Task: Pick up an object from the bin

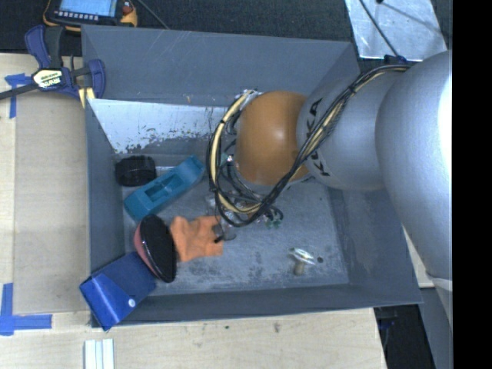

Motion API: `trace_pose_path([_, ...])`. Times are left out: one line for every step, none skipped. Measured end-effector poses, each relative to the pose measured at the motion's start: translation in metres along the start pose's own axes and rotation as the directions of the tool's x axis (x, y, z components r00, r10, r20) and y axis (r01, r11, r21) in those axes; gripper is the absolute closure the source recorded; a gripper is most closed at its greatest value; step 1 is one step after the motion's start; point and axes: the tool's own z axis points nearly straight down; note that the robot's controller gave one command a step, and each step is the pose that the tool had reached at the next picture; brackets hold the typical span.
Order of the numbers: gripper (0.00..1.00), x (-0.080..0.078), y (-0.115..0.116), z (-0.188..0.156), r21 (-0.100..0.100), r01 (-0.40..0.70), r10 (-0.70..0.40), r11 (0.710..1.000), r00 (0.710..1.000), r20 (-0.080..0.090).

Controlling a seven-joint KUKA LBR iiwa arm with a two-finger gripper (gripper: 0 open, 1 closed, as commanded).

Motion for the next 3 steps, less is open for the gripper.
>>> trace_pose_path([1.0,-0.001,-0.017,-0.097,0.001,-0.001,0.001,1.0,1.0,-0.001])
trace_pose_path([1.0,-0.001,-0.017,-0.097,0.001,-0.001,0.001,1.0,1.0,-0.001])
trace_pose_path([1.0,-0.004,-0.057,-0.217,0.001,-0.002,0.002,1.0,1.0,0.0])
